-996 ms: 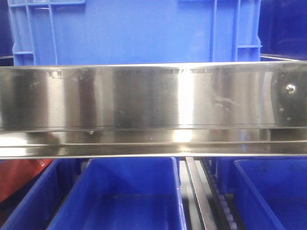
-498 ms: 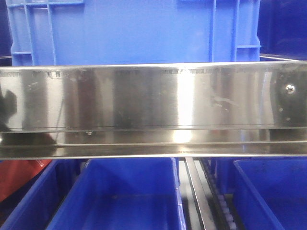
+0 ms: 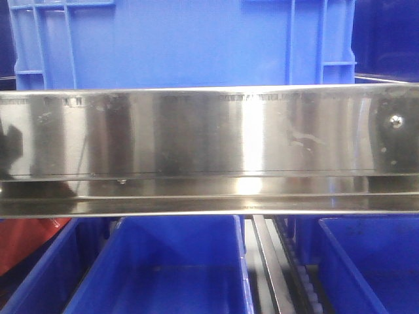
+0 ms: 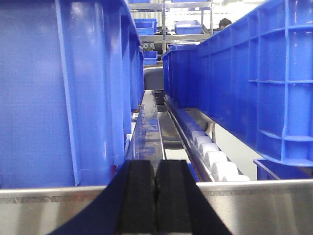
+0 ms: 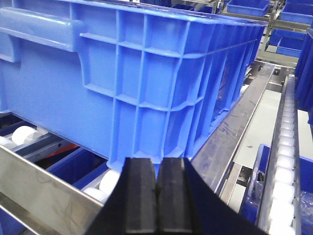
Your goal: Place valve from conveyor to right shelf box
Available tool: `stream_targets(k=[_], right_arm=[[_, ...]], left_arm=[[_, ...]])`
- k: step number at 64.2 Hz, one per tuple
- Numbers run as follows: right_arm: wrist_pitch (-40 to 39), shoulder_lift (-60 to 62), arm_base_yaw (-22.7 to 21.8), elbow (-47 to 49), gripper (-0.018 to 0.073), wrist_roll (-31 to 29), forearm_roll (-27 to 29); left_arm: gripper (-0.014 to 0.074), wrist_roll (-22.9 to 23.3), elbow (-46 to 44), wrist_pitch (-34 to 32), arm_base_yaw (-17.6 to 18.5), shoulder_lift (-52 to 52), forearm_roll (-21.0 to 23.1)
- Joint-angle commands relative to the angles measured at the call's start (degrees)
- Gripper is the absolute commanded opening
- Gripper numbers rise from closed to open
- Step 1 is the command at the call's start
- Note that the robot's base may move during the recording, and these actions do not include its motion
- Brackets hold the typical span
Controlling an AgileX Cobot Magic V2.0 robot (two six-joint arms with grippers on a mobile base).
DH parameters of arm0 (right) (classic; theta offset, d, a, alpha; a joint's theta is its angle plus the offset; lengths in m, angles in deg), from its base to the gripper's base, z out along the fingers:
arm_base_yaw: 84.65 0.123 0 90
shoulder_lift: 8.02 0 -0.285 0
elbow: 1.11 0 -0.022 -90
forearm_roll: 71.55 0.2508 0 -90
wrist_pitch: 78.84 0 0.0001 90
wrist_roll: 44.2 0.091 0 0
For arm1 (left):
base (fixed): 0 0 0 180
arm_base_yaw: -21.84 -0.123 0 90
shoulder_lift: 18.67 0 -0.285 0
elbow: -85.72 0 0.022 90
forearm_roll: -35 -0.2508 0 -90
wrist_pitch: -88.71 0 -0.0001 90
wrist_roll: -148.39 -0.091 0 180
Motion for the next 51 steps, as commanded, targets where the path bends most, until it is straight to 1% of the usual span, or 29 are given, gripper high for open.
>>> stream_targets(k=[1, 27, 31, 35, 41, 51], right_arm=[[-1.3, 0.3, 0.0, -0.1, -0.0162, -0.3, -0.4], [-2.1, 0.9, 0.0, -0.2, -0.0162, -0.3, -0.4], [-2.7, 1.9, -0.9, -0.6, -0.0162, -0.3, -0.4], [-2.7, 3.5, -3.2, -1.6, -0.0162, -0.3, -0.2], [-2.5, 7.0, -7.8, -3.8, -0.0162, -0.3, 2.6], [-2.4, 13.7, -17.8, -8.7, -0.0162, -0.3, 3.3]], left_arm=[[-0.0111, 0.4, -0.1, -1.2, -0.3, -0.3, 0.0], [-0.0111, 0.4, -0.1, -1.2, -0.3, -0.3, 0.0], [-0.0111, 0.4, -0.1, -1.2, -0.3, -0.3, 0.0], [-0.0111, 0.4, -0.1, -1.2, -0.3, -0.3, 0.0], [-0.0111, 0.4, -0.1, -1.2, -0.3, -0.3, 0.0], [-0.0111, 0.4, -0.1, -1.2, -0.3, -0.3, 0.0]])
